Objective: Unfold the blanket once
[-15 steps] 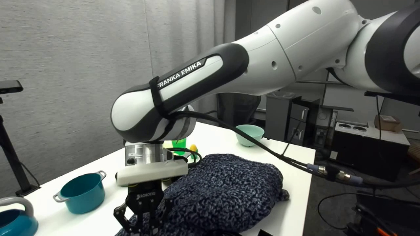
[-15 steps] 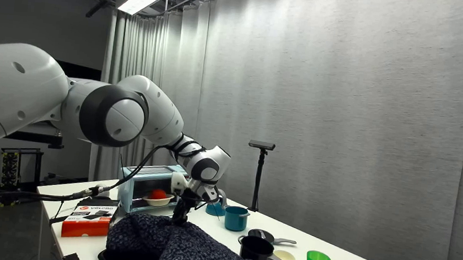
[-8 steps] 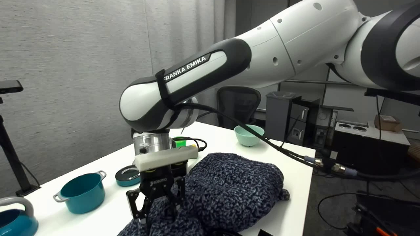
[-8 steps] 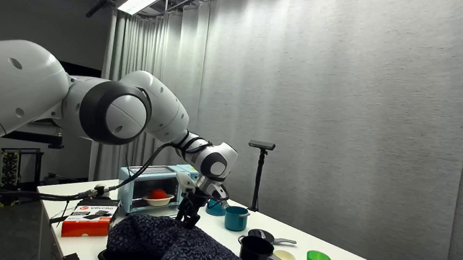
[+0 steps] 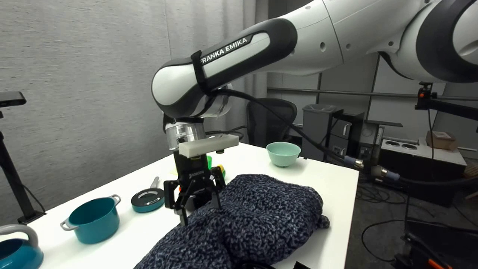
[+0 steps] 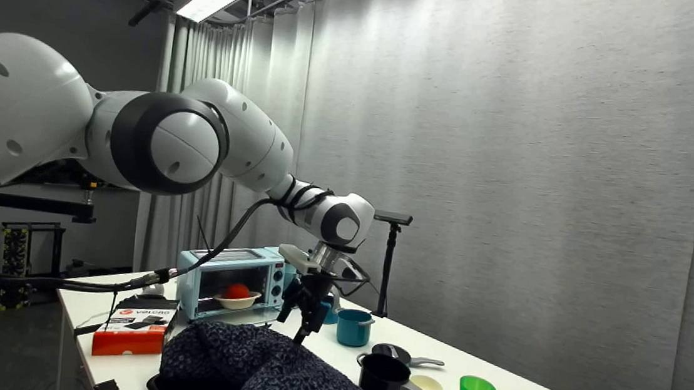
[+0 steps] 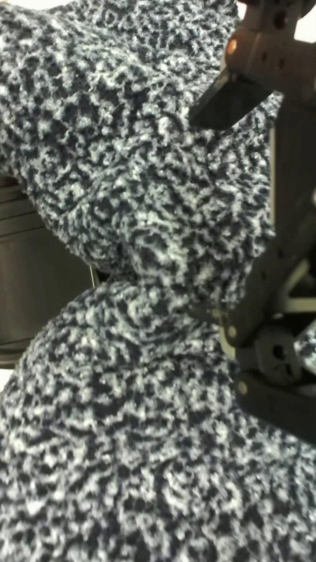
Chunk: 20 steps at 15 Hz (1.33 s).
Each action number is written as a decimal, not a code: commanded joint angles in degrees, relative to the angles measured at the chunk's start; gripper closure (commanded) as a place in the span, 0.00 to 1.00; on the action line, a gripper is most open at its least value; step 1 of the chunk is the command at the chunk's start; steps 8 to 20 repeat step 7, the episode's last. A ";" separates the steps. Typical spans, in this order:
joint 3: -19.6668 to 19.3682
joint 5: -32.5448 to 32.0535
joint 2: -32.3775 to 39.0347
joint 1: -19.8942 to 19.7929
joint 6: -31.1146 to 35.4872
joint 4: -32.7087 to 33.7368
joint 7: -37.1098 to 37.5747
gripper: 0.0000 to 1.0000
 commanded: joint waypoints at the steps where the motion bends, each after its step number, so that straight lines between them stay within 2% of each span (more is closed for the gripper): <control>1: -1.03 -5.57 -3.28 -0.07 -3.36 -1.15 -7.36 0.00; 4: -1.33 -9.84 -5.49 -0.09 -3.28 -2.22 -11.98 0.00; 5: -0.78 -7.90 -2.83 -0.20 -2.49 -0.12 -9.01 0.00; 20: -0.88 -9.00 -3.72 -0.22 -2.56 -0.28 -10.25 0.00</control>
